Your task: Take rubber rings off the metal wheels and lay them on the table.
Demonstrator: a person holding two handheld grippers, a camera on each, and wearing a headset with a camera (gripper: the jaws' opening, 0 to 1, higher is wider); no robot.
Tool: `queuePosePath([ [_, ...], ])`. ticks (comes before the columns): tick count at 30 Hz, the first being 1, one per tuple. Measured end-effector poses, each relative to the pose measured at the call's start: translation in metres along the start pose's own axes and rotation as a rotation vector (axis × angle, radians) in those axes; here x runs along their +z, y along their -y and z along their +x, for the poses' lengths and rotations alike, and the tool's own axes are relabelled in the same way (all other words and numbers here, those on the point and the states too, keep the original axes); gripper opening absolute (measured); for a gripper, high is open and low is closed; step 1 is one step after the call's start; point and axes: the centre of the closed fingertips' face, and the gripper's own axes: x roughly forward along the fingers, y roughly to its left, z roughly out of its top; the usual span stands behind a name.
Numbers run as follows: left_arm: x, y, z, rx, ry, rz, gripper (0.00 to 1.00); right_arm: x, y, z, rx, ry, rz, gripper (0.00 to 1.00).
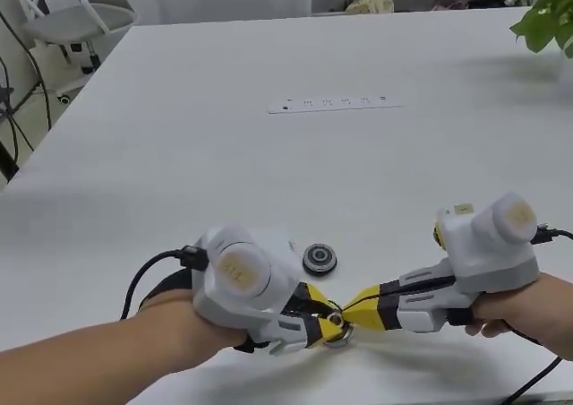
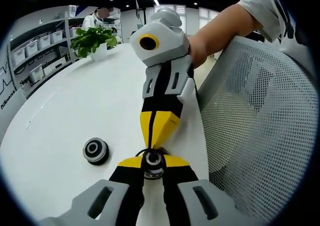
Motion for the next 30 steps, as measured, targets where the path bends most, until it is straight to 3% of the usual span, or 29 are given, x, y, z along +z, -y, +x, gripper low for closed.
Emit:
queuePosePath([
  [10,0.003,0.01,-0.011,-0.043,0.001,0.028,0.21,0.001,-0.003,-0.002,0.014,0.008,0.017,0.0],
  [15,0.007,0.012,-0.021,-0.055,0.027,-0.008,0.27,0.002,-0.004,-0.002,0.019,0.011,0.025,0.0],
  [30,0.011,0.002,-0.057,0.004,0.109,-0.093,0.43,0.013,-0.011,-0.004,0.022,0.027,0.027,0.0],
])
